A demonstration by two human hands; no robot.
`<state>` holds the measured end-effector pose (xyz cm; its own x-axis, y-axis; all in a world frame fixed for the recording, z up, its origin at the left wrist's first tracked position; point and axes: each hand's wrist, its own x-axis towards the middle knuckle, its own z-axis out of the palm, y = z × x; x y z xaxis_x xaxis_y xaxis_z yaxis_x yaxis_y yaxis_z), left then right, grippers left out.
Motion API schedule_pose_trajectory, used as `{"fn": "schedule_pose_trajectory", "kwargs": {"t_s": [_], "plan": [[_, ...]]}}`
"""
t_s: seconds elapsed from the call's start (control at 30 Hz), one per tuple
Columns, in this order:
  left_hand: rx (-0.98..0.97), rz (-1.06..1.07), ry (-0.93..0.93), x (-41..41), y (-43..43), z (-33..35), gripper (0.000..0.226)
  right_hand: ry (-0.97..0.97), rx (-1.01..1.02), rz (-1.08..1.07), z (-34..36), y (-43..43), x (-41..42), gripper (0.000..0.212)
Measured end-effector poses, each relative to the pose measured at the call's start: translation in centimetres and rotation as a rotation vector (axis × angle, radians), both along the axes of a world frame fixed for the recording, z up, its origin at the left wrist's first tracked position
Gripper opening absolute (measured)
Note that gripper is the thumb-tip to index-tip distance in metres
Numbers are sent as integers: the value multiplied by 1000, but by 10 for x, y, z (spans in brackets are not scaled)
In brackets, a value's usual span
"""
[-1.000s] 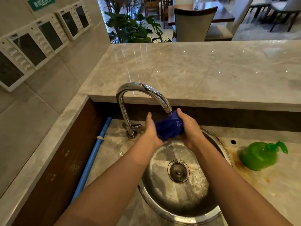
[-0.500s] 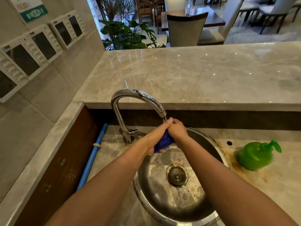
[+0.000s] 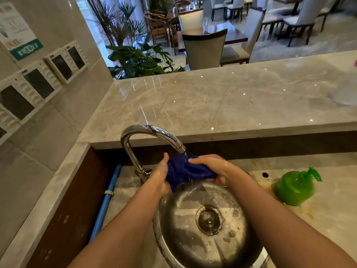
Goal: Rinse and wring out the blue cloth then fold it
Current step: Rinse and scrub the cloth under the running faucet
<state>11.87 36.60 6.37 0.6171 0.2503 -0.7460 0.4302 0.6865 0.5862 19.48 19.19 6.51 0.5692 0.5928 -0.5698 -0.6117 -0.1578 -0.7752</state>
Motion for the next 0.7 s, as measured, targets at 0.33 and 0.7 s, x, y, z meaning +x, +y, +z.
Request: {"fn": "schedule_pose_trajectory", "kwargs": {"t_s": [0.33, 0.7], "plan": [[-307, 52, -129, 4, -41, 4, 61, 290, 180, -278, -14, 19, -43, 60], [-171, 10, -96, -2, -53, 10, 65, -440, 109, -305, 20, 52, -50, 19]]}}
